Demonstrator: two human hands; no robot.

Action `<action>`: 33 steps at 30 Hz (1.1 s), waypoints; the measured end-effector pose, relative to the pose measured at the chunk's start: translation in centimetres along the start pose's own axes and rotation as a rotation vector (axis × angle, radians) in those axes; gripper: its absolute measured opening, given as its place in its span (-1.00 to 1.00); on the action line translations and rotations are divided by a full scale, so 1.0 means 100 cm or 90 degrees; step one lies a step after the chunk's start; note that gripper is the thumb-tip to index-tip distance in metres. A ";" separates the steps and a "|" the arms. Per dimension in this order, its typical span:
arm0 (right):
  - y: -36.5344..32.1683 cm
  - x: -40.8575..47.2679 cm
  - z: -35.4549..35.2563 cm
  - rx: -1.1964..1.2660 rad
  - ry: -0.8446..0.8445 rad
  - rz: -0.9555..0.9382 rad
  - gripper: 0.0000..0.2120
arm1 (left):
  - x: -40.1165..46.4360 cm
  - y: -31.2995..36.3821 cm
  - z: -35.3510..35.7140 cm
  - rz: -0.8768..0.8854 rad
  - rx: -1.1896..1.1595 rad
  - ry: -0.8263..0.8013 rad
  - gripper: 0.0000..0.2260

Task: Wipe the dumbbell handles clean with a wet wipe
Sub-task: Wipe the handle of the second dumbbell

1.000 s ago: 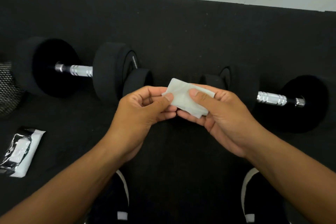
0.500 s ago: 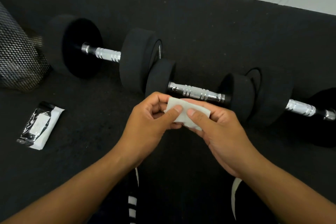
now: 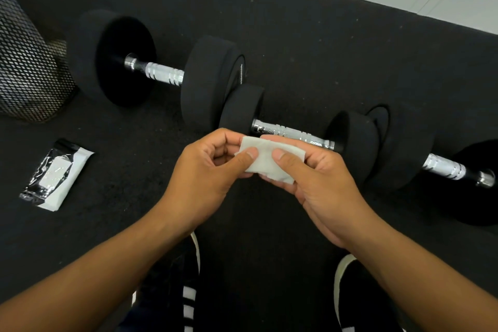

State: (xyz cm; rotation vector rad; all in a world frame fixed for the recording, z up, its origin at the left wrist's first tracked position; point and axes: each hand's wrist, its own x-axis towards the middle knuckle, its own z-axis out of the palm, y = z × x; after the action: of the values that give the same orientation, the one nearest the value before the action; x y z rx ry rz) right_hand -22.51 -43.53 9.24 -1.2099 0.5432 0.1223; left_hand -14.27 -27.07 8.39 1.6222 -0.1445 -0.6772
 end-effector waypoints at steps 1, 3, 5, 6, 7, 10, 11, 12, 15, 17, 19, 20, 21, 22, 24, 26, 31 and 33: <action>0.000 -0.001 0.000 0.000 -0.003 0.002 -0.74 | 0.000 0.000 0.000 0.000 0.004 -0.001 -0.89; 0.000 0.000 -0.001 -0.006 -0.006 -0.001 -0.74 | 0.001 0.000 0.001 0.015 0.040 0.007 -0.88; -0.001 0.001 0.001 -0.034 0.008 -0.019 -0.73 | 0.002 -0.001 0.000 0.081 0.157 0.045 -0.85; -0.001 0.003 0.001 -0.087 0.035 -0.046 -0.73 | 0.003 -0.001 -0.002 0.143 0.260 0.076 -0.79; -0.001 0.005 0.000 -0.172 0.080 -0.085 -0.72 | 0.006 0.001 -0.004 0.208 0.380 0.097 -0.71; -0.001 0.015 -0.002 -0.395 0.205 -0.188 -0.69 | 0.018 0.002 -0.012 0.329 0.690 0.056 -0.46; -0.002 0.019 -0.003 -0.440 0.221 -0.220 -0.68 | 0.022 0.001 -0.014 0.342 0.766 0.027 -0.41; -0.002 0.025 -0.002 -0.491 0.230 -0.259 -0.67 | 0.026 0.000 -0.014 0.340 0.822 -0.001 -0.37; 0.000 0.044 0.003 -0.675 0.243 -0.362 -0.62 | 0.035 -0.009 -0.014 0.299 0.892 -0.066 -0.31; 0.004 0.057 0.005 -0.770 0.216 -0.366 -0.59 | 0.038 -0.016 -0.015 0.284 0.899 -0.088 -0.28; 0.007 0.070 0.007 -0.848 0.174 -0.323 -0.56 | 0.039 -0.021 -0.017 0.290 0.907 -0.095 -0.27; 0.009 0.075 0.007 -0.881 0.157 -0.302 -0.56 | 0.040 -0.022 -0.018 0.292 0.909 -0.097 -0.27; 0.012 0.080 0.007 -0.911 0.142 -0.287 -0.56 | 0.040 -0.023 -0.019 0.293 0.911 -0.098 -0.27; 0.015 0.084 0.007 -0.940 0.124 -0.276 -0.56 | 0.041 -0.023 -0.020 0.295 0.914 -0.099 -0.26; 0.024 0.087 0.008 -0.998 0.077 -0.258 -0.52 | 0.041 -0.023 -0.020 0.298 0.916 -0.099 -0.26; 0.034 0.086 0.007 -1.039 0.055 -0.257 -0.43 | 0.041 -0.024 -0.018 0.296 0.906 -0.096 -0.28; 0.046 0.073 0.002 -1.092 0.053 -0.263 -0.33 | 0.041 -0.028 -0.017 0.303 0.904 -0.071 -0.27; 0.047 0.072 0.003 -1.103 0.056 -0.254 -0.33 | 0.040 -0.030 -0.016 0.311 0.915 -0.060 -0.26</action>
State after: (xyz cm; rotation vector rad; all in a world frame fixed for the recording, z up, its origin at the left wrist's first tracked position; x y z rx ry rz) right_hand -17.94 -42.97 1.94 -2.9902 0.1439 0.2046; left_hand -11.04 -27.03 4.27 2.7274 -1.2809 -0.1906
